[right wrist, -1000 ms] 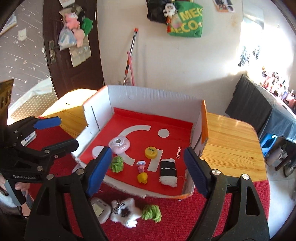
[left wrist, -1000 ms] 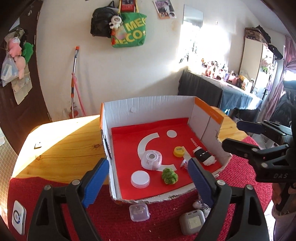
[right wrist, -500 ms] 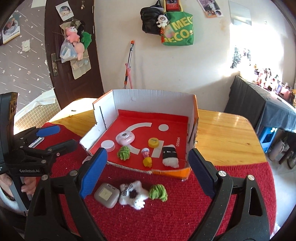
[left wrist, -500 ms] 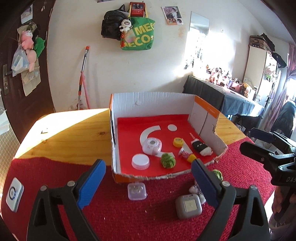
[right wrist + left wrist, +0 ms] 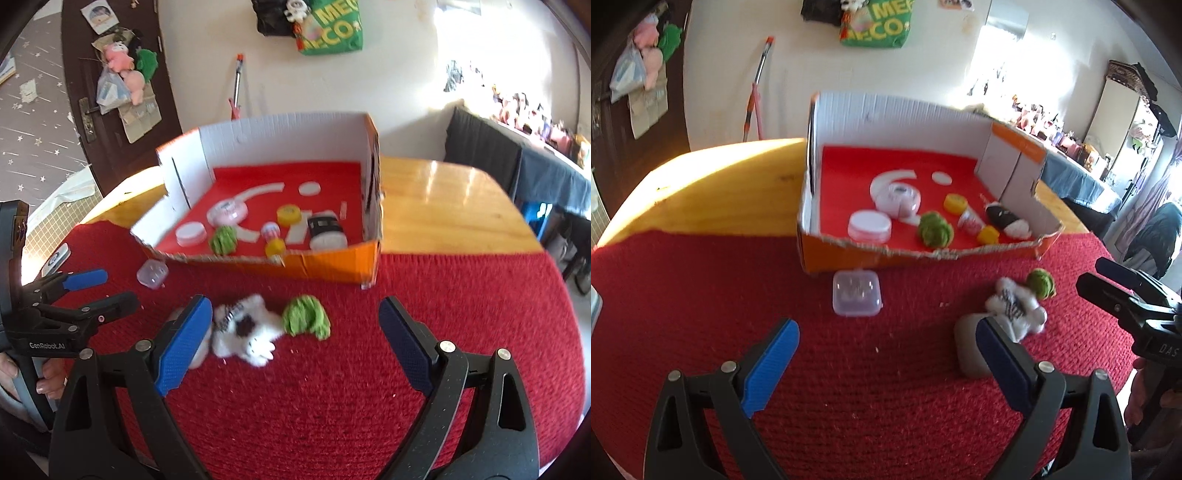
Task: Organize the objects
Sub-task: 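Withdraw both grippers from the box toward the remaining items, then grasp the clear square plastic case with the left gripper while the right grasps the green yarn ball, then carry the clear case with the left gripper into the box while the right carries the yarn ball in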
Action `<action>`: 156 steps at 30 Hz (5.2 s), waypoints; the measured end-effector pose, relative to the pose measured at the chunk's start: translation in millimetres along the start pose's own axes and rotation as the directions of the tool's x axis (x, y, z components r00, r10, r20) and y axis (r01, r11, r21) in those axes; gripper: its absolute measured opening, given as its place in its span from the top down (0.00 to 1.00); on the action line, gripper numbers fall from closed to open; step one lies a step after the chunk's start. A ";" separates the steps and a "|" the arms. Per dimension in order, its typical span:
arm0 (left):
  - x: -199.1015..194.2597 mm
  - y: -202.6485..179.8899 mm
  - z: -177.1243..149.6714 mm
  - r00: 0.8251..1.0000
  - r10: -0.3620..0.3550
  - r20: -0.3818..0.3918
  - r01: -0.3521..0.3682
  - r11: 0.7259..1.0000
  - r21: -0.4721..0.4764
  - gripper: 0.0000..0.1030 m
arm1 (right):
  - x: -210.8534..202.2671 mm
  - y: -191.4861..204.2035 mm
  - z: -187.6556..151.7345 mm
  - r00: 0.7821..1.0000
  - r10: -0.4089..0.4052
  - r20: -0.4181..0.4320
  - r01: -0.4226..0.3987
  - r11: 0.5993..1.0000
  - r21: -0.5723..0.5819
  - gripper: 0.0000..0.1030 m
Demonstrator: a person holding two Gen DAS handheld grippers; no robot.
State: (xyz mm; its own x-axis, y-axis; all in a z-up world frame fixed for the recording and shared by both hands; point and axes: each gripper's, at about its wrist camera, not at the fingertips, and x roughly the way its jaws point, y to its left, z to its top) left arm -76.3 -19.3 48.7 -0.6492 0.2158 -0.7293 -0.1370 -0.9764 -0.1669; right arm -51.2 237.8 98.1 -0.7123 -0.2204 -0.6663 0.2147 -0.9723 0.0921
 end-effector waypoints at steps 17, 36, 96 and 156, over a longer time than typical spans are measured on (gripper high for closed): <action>24.0 14.7 4.8 0.998 0.033 -0.050 -0.034 0.999 -0.020 0.05 | 20.8 -18.5 -3.3 0.997 -0.042 -0.067 0.045 0.998 0.042 0.10; 46.1 16.0 19.1 0.997 0.047 -0.066 -0.044 0.998 0.054 0.30 | 49.8 -32.5 1.3 0.989 -0.055 -0.136 0.064 0.996 0.061 0.19; -17.8 -4.7 30.9 0.996 0.005 0.087 -0.018 0.989 0.144 0.65 | -7.0 -6.8 20.1 0.997 0.069 -0.033 -0.069 0.998 0.007 0.69; 93.3 1.9 150.1 0.969 0.111 -0.219 -0.102 0.993 0.054 0.65 | 138.4 11.3 148.0 0.947 -0.214 -0.242 0.133 0.941 -0.310 0.69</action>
State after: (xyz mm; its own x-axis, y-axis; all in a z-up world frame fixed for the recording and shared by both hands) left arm -249.4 -2.3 79.9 -0.4810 0.1024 -0.8707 -0.1108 -0.9923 -0.0554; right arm -246.3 184.9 116.5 -0.5588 0.0180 -0.8291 0.3143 -0.9206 -0.2318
